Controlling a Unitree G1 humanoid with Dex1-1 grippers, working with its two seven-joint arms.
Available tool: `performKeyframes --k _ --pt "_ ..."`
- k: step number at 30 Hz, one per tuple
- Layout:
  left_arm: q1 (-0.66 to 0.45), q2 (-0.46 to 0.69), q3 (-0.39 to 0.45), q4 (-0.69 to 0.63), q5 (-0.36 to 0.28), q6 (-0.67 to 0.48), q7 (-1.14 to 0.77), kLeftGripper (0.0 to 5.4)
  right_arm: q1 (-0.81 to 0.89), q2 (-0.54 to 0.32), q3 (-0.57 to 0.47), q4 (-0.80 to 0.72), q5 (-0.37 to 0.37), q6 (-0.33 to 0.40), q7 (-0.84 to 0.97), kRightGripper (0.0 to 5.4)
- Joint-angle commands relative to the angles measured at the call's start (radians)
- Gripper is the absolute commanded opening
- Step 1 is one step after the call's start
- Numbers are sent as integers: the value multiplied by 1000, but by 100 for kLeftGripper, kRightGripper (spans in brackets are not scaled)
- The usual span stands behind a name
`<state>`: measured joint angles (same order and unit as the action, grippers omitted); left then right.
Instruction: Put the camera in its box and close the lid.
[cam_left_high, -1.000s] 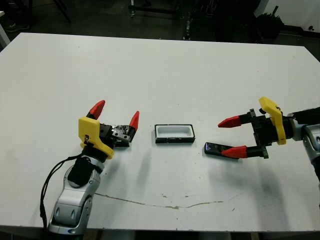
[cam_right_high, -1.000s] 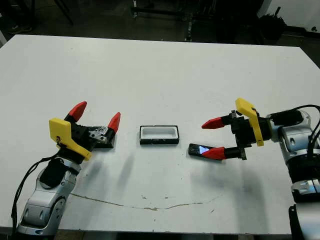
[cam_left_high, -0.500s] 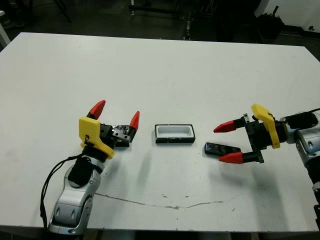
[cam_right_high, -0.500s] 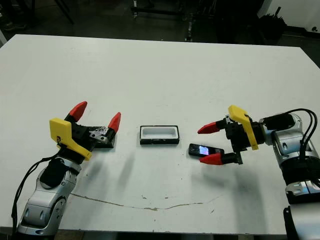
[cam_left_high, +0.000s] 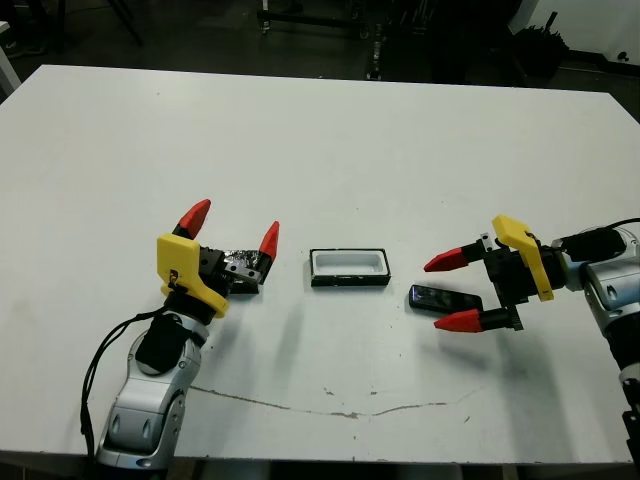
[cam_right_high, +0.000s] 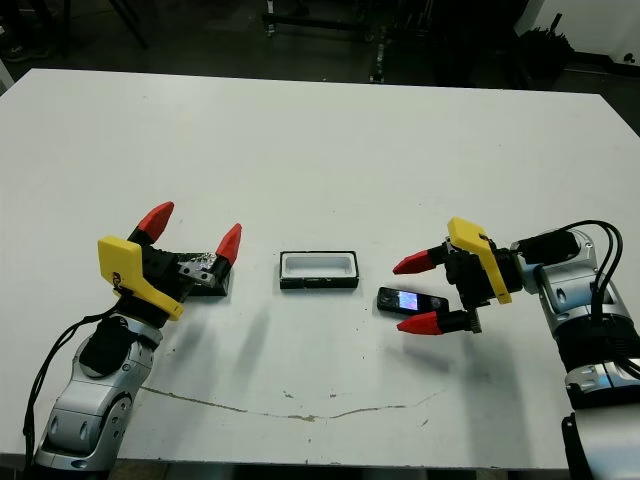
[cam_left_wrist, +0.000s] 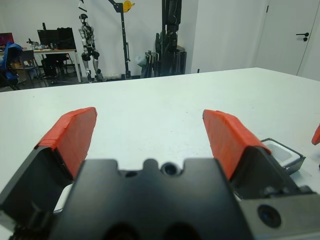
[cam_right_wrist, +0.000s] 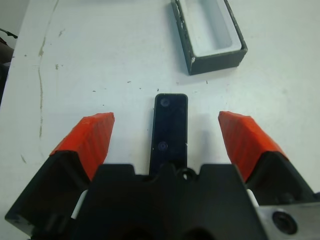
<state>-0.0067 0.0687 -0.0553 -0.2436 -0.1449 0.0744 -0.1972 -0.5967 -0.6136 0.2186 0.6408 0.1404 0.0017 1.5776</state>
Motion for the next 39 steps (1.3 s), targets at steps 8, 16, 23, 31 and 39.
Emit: performKeyframes --k 8,16,23,31,39 --pt "7 4 -3 4 13 10 5 540 39 6 1 -19 -12 80 -45 538" --pt "9 6 -4 7 17 1 2 540 76 0 -1 -84 -12 160 -108 511" --pt "8 5 -4 11 16 -1 1 540 115 14 -22 -107 2 149 -171 412" --pt "9 6 -7 11 22 -10 -1 540 123 9 -23 -105 1 139 -181 291" --pt "8 1 -8 2 22 7 9 540 103 -4 -6 -80 -12 119 -142 186"
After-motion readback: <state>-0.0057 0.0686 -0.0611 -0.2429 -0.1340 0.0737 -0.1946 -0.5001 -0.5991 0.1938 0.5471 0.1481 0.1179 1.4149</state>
